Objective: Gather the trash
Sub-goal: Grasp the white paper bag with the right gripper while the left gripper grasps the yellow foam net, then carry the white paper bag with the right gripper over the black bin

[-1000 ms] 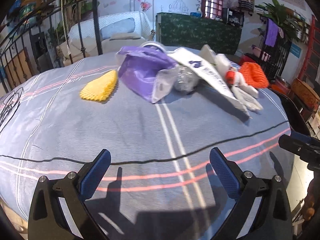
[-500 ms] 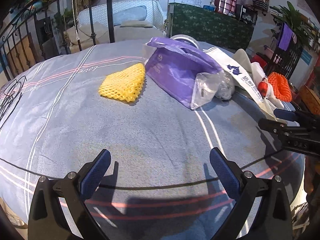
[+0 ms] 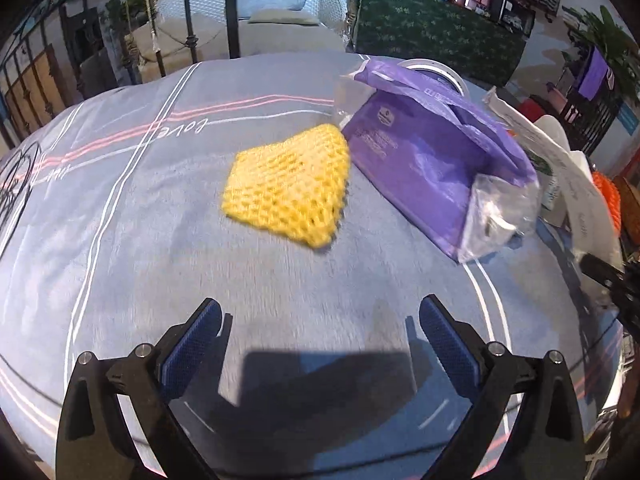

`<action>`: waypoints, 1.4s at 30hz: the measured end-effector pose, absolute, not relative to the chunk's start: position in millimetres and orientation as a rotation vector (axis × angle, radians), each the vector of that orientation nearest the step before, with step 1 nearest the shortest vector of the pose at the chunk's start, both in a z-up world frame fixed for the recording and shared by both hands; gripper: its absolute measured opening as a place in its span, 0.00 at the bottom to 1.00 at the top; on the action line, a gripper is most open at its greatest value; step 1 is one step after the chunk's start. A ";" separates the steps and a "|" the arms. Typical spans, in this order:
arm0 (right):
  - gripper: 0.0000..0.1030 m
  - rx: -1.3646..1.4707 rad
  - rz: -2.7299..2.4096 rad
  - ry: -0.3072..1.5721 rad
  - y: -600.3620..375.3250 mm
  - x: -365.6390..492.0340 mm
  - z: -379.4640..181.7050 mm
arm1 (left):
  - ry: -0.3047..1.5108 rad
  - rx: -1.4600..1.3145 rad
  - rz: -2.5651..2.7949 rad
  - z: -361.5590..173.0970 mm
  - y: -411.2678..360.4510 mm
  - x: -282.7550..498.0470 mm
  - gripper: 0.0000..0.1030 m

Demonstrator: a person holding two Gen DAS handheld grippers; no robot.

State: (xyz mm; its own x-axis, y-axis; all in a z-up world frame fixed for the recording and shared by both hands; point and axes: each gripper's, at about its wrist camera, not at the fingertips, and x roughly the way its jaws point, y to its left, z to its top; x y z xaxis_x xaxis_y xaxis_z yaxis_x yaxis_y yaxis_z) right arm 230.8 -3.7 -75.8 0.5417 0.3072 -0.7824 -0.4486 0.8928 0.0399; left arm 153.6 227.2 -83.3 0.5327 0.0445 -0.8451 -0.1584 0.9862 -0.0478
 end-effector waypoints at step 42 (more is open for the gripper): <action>0.09 0.066 0.568 0.716 -55.8 160.5 -42.6 | 0.826 -0.214 0.060 -47.7 225.4 142.0 0.16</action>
